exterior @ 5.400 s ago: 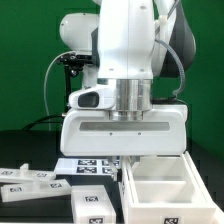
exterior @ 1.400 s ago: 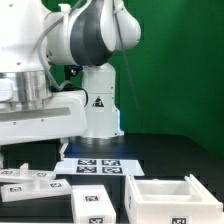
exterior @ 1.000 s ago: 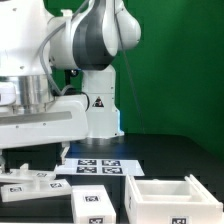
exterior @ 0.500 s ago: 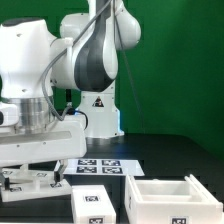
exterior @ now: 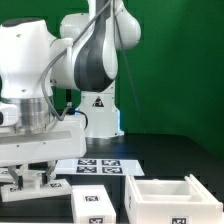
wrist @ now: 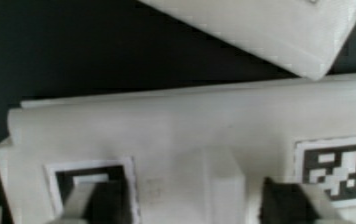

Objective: Assemble cabinet

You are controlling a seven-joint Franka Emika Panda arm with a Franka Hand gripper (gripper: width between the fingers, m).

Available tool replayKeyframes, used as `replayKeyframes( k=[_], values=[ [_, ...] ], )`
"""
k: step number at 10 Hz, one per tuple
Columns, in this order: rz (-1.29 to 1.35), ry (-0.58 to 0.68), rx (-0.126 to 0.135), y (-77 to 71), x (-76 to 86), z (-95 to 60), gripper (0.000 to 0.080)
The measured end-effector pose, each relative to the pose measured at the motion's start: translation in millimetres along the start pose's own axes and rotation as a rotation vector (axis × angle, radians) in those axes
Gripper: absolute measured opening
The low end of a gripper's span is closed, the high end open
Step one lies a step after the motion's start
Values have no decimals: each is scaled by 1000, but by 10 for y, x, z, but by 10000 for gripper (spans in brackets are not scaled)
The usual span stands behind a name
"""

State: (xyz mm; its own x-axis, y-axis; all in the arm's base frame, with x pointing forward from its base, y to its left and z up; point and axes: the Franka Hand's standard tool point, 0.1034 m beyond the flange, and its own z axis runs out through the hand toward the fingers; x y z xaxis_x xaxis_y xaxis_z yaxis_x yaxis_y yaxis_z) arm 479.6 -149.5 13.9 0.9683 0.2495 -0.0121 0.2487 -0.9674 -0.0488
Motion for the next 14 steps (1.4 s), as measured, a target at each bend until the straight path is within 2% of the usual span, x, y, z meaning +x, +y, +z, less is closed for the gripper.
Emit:
replayKeyframes(
  k=[1,2,3,4,6,7,9,10,13,14],
  values=[
    [0,0,0,0,0,0,220],
    [0,0,0,1,1,-1,88],
    [3,1,-1,-4,6,-6,62],
    [77,6,-2,-61,42,-51,62],
    [201,29,0,-193,76,-260,62],
    [369,38,6,-317,117,-367,62],
    [628,25,25,-696,294,-484,62],
    [672,26,30,-737,347,-496,62],
    [920,16,48,-744,318,-498,64],
    [1087,-20,62,-842,256,-649,64]
  ],
)
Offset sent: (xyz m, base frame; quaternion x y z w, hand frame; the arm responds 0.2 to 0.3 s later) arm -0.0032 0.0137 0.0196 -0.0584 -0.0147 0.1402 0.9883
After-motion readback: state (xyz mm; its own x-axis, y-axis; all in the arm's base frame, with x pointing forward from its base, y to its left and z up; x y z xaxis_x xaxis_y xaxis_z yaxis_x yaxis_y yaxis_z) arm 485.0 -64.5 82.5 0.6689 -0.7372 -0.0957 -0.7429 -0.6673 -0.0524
